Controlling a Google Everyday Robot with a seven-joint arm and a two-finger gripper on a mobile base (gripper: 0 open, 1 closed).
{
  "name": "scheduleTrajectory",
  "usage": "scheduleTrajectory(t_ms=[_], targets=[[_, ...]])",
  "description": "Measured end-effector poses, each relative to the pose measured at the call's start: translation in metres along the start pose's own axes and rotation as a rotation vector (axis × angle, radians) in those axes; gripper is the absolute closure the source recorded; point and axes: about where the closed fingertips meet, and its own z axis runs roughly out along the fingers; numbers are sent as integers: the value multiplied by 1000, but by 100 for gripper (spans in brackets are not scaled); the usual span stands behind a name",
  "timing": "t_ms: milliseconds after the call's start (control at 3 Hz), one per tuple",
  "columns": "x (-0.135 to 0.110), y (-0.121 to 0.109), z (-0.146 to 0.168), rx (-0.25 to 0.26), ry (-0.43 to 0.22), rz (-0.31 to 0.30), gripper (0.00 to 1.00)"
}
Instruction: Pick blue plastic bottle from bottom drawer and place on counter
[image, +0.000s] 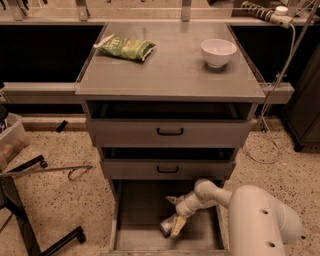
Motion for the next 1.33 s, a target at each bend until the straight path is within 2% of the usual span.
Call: scheduleTrajectory(t_ms=[667, 1333], targets=[[-1, 9, 6, 63, 34, -34, 0], [3, 11, 26, 96, 71, -40, 0]])
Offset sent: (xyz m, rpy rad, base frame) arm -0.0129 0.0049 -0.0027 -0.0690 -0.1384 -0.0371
